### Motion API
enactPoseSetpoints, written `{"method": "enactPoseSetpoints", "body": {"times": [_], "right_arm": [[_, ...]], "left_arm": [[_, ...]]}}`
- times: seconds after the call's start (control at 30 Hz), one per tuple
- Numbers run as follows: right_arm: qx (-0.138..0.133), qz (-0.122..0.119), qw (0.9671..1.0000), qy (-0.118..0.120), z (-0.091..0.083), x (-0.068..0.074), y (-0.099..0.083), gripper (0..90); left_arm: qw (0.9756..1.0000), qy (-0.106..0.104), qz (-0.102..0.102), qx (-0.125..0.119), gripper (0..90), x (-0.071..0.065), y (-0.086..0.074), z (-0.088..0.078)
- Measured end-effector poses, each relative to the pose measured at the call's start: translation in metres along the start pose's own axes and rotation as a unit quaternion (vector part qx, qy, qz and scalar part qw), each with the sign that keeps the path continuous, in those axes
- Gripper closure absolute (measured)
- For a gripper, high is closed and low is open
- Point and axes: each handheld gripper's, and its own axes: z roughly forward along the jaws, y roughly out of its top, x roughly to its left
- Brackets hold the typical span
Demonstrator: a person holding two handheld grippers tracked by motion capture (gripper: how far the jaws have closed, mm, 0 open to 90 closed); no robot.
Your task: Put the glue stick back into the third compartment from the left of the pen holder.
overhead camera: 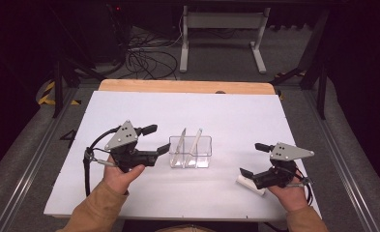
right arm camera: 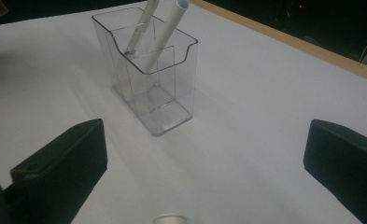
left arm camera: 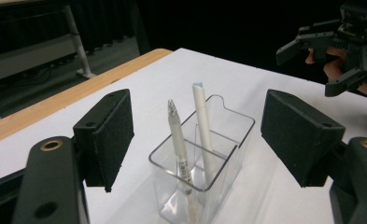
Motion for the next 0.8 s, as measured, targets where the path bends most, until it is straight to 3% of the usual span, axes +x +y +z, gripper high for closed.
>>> {"method": "enactPoseSetpoints", "body": {"times": [0.3,0.47,0.8], "right_arm": [[0.005,-0.001,1.0000,-0.002,0.000,0.002,0.002,0.7],[0.021,-0.006,0.9998,-0.003,0.000,0.005,0.005,3.0],[0.090,-0.014,0.9958,-0.007,0.004,0.013,0.012,14.0]], "left_arm": [[0.9999,0.009,-0.004,0.009,25.7,0.005,-0.010,-0.012],[0.9998,0.013,0.005,0.015,25.1,0.006,-0.014,-0.017],[0.9995,0.019,0.003,0.024,23.3,0.010,-0.021,-0.031]]}}
